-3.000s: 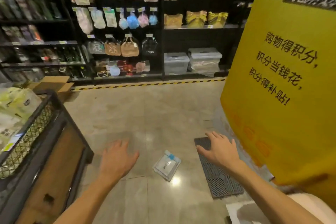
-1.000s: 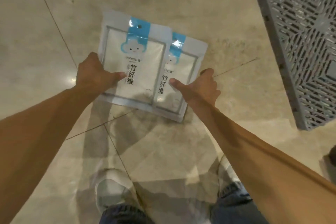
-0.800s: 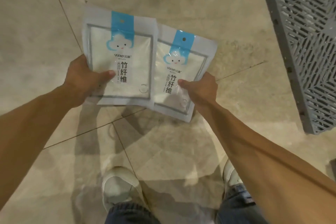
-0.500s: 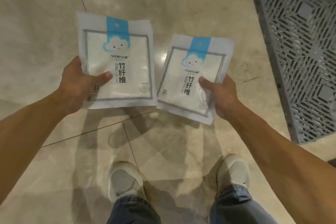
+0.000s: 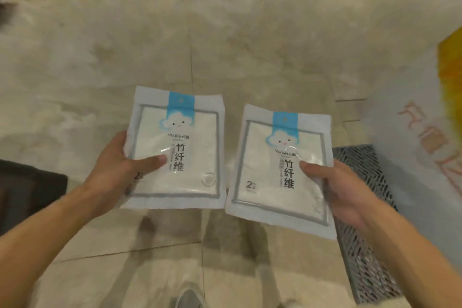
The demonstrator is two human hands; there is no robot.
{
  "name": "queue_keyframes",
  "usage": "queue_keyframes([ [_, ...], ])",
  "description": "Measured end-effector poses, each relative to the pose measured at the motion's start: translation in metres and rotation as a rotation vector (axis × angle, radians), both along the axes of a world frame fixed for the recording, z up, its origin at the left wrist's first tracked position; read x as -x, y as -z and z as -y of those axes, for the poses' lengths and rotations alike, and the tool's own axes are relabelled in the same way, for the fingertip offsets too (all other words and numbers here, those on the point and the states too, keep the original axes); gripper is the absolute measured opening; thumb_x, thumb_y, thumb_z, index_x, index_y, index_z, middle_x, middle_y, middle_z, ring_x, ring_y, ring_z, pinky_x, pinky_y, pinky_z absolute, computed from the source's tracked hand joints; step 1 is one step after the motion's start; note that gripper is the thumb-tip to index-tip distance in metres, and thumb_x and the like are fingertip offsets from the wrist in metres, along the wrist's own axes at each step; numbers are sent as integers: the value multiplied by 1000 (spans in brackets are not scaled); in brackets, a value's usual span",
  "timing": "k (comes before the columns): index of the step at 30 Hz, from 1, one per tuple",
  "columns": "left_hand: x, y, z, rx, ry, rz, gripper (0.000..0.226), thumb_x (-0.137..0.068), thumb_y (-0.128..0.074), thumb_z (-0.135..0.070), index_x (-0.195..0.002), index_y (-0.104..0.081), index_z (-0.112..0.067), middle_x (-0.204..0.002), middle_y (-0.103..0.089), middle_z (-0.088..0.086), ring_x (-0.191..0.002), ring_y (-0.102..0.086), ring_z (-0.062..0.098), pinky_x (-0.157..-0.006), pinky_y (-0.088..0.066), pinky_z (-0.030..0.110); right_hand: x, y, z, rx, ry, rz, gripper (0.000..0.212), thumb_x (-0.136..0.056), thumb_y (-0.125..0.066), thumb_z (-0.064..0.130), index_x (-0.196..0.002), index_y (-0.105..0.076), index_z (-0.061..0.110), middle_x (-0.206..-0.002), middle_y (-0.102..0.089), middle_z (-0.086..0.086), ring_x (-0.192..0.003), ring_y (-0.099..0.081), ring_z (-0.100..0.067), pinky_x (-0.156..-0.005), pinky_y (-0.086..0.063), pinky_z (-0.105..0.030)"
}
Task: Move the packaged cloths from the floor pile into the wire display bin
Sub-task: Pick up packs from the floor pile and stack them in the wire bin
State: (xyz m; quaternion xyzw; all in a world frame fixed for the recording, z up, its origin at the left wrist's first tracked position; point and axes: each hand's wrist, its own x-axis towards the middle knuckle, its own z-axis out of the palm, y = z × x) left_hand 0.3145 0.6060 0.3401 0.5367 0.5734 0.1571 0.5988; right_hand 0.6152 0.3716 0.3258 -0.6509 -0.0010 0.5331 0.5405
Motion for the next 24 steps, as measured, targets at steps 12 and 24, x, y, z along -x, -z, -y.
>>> queue_keyframes([
  [12, 177, -379, -13, -143, -321, 191, 58, -79, -79, 4, -126, -54, -18, -113, -74, 5, -87, -77, 19, -68, -61, 36, 108, -404, -134, -116, -299, 0, 38, -78, -70, 8, -116, -70, 3, -109, -78, -15, -84, -79, -24, -64, -65, -35],
  [24, 347, -568, 116, -301, -625, 287, 91, -46, -96, -22, -129, -60, -14, -117, -75, 13, -103, -73, 40, -93, -54, 64, 261, -578, -165, -224, -764, 91, 45, -77, -77, 3, -121, -68, 4, -111, -77, -18, -102, -75, -38, -94, -57, -55],
])
